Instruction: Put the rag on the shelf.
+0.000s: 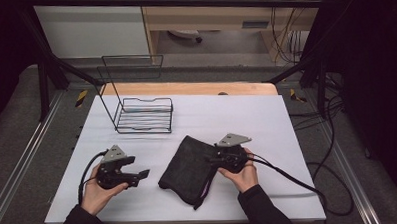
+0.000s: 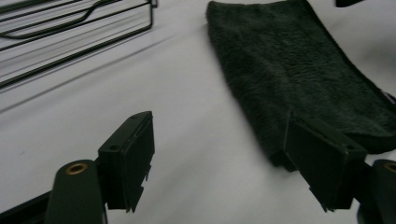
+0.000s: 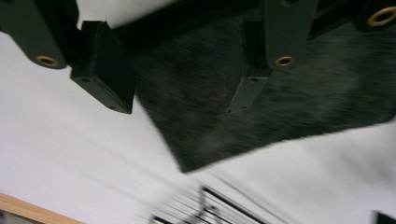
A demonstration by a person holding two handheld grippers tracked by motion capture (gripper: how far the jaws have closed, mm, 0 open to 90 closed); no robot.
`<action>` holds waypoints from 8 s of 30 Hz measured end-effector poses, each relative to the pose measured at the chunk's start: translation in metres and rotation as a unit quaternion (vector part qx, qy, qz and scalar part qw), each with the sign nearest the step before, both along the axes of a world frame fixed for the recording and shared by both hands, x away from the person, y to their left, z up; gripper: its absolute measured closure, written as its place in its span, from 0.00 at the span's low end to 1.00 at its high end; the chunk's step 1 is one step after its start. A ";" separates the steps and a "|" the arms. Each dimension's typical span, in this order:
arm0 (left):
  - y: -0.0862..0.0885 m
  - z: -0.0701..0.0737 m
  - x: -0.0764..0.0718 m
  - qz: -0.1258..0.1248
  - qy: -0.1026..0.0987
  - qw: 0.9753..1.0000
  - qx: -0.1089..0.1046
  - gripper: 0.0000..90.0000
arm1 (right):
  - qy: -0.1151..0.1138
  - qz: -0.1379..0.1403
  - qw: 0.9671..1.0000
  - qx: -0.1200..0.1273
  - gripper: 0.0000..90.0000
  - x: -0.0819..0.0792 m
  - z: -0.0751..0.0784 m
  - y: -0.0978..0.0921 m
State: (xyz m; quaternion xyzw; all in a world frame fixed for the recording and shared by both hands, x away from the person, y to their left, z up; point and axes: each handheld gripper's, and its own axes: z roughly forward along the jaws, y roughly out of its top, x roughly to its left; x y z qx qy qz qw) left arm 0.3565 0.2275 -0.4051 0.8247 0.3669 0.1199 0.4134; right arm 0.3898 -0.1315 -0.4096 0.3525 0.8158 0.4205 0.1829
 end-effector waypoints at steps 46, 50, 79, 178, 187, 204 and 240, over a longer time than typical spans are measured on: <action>-0.056 -0.033 -0.007 -0.027 0.117 0.993 0.016 0.90 | 0.117 -0.053 0.991 0.033 0.87 0.034 -0.038 -0.019; -0.053 -0.030 -0.019 -0.027 0.115 0.993 0.015 0.90 | 0.087 -0.022 0.996 0.029 0.87 0.042 -0.030 -0.005; -0.036 -0.019 -0.034 -0.023 0.033 0.999 0.013 0.45 | 0.040 0.012 0.998 0.057 0.22 0.037 -0.016 0.000; -0.060 -0.037 0.088 0.042 0.071 0.997 -0.008 0.90 | 0.152 -0.029 0.984 0.091 0.85 0.053 -0.045 0.022; -0.054 -0.021 0.080 0.035 0.048 0.998 -0.036 0.91 | 0.130 -0.023 0.986 0.104 0.85 0.047 -0.032 0.019; -0.040 0.013 0.060 0.028 0.004 0.998 -0.053 0.91 | 0.071 0.000 0.991 0.116 0.86 0.034 0.000 0.025; -0.034 0.074 0.021 0.026 -0.094 0.990 -0.102 0.91 | -0.055 0.021 0.989 0.137 0.87 -0.002 0.069 0.024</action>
